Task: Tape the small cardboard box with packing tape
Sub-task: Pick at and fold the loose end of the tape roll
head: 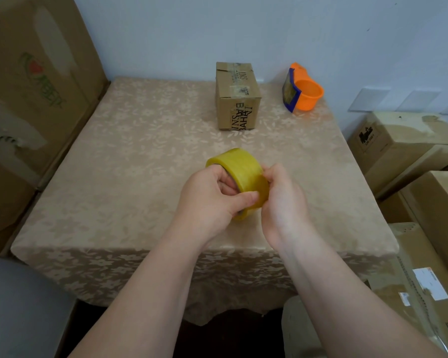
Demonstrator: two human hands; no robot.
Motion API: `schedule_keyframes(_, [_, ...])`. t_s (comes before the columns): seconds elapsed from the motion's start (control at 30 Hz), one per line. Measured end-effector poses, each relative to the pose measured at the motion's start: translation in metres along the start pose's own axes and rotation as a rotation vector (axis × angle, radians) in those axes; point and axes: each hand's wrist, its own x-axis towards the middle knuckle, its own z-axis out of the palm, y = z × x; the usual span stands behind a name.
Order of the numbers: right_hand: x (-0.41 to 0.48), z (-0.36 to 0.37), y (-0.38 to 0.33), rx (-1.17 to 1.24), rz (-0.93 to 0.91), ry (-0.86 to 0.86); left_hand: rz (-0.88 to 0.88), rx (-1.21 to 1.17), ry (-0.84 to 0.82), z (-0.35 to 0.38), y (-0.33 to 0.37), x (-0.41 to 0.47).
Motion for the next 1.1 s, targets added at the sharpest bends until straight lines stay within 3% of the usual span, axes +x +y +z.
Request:
schedule_keyframes(0.3, [0.002,-0.003,0.001,-0.089,-0.086,-0.114,0.048,0.072,0.074,-0.006,-0.001,0.006])
schedule_keyframes(0.47, [0.006,-0.015,-0.003,-0.720,-0.609,0.049,0.138,0.246,0.176,-0.009,-0.002,0.009])
schedule_keyframes(0.6, [0.005,-0.016,0.002,-0.909,-0.846,0.135,0.163,0.355,0.189,-0.008,0.000,0.006])
schedule_keyframes(0.87, [0.004,-0.018,0.002,-1.091,-1.001,0.179,0.205,0.486,0.166,-0.005,0.004,0.003])
schedule_keyframes(1.1, [0.003,-0.017,-0.001,-1.153,-1.000,0.168,0.230,0.504,0.138,-0.005,0.003,0.002])
